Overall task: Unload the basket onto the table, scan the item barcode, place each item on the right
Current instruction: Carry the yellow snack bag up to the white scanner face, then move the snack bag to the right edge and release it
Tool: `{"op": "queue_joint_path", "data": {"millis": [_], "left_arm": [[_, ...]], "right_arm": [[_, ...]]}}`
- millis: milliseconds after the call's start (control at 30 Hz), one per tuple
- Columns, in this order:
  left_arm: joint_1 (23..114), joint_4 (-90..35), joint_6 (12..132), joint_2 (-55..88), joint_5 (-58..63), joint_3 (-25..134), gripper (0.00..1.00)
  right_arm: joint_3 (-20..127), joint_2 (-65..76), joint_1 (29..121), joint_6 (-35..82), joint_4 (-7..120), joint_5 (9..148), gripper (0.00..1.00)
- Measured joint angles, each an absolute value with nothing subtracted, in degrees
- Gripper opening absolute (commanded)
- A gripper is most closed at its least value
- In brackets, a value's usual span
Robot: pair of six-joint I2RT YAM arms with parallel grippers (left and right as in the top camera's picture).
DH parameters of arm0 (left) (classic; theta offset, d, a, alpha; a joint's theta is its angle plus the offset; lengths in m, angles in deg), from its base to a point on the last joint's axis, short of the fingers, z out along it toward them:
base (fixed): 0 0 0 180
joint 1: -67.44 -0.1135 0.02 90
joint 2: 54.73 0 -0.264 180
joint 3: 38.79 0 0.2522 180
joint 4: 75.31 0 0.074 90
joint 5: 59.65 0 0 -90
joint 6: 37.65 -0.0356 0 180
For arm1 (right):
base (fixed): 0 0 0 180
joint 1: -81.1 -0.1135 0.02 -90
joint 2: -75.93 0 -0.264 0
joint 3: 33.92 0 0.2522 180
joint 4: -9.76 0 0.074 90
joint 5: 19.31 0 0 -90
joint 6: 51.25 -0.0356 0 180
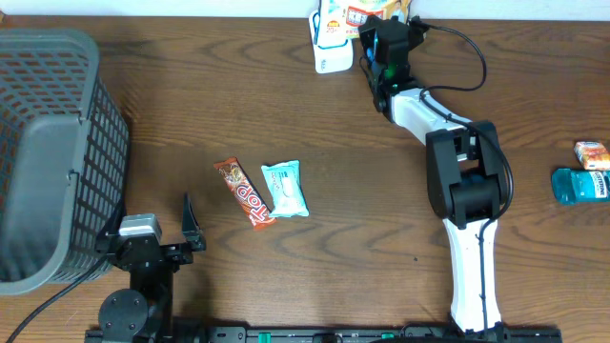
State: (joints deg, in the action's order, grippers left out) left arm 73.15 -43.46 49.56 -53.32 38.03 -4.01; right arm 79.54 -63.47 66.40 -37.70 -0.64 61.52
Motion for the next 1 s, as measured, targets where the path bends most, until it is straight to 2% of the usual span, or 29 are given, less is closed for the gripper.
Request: {"op": "queue_joint_path", "data": {"millis": [167, 467, 633, 900, 933, 967, 1000], "left_arm": [[73.15, -43.49, 49.56, -53.32, 38.03, -4.01, 0.98], [73.15, -43.46, 49.56, -53.32, 38.03, -4.01, 0.98], [73.15, -43.49, 49.56, -53.32, 38.03, -4.01, 0.98], [73.15, -43.49, 49.56, -53.32, 38.03, -4.01, 0.98], [73.15, -43.49, 49.56, -53.32, 38.03, -4.01, 0.98], [73.15, -43.49, 49.56, -53.32, 38.03, -4.01, 0.98], [73.15, -43.49, 49.56, -53.32, 38.03, -4.01, 0.98]], "right_arm": [[79.71, -62.9, 67.14, -26.51, 1.39, 63.9, 0.01], [79.97, -49.04, 71.03, -9.7, 34.27, 58.7, 0.01], [80.28, -41.11, 80.28, -6.33, 48.28, 49.28, 0.01], [80.5, -43.49, 97.48, 0.82, 56.23, 43.38, 0.02], [80.5, -44.89, 99.21, 1.78, 56.54, 43.68, 0.08], [80.5, -46.24, 100.58, 2.37, 56.78, 44.32, 0.24], [80.5, -47.88, 102.07, 3.26, 57.06, 45.17, 0.54]]}}
